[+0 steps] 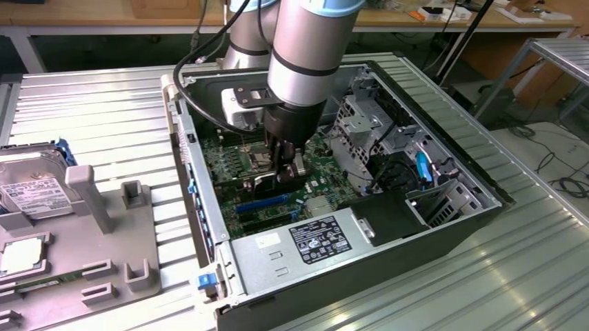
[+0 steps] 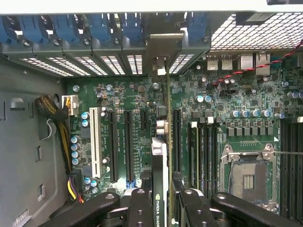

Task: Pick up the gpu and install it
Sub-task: 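Insert the gpu into the slot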

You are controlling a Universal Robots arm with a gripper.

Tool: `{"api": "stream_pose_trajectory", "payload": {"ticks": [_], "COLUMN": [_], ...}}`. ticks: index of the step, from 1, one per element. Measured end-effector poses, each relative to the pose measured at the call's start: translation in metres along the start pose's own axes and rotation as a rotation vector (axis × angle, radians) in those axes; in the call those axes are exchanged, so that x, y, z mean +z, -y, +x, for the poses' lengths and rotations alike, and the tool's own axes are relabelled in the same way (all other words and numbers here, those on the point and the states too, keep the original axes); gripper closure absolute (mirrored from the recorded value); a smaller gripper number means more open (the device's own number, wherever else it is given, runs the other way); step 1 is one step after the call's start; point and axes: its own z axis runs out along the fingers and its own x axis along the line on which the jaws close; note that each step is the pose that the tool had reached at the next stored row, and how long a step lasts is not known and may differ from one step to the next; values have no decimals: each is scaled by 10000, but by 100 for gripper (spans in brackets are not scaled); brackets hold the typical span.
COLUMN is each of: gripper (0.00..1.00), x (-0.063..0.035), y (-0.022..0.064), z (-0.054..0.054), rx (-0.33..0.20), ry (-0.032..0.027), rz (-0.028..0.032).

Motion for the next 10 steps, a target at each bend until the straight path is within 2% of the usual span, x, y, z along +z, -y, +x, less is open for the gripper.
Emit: {"api": "stream_pose_trajectory", "payload": {"ticks": [10], "gripper": [73], "x": [3], "y": [0], "z": [1], "rx": [1], "ry": [2], "rz": [-12]}}
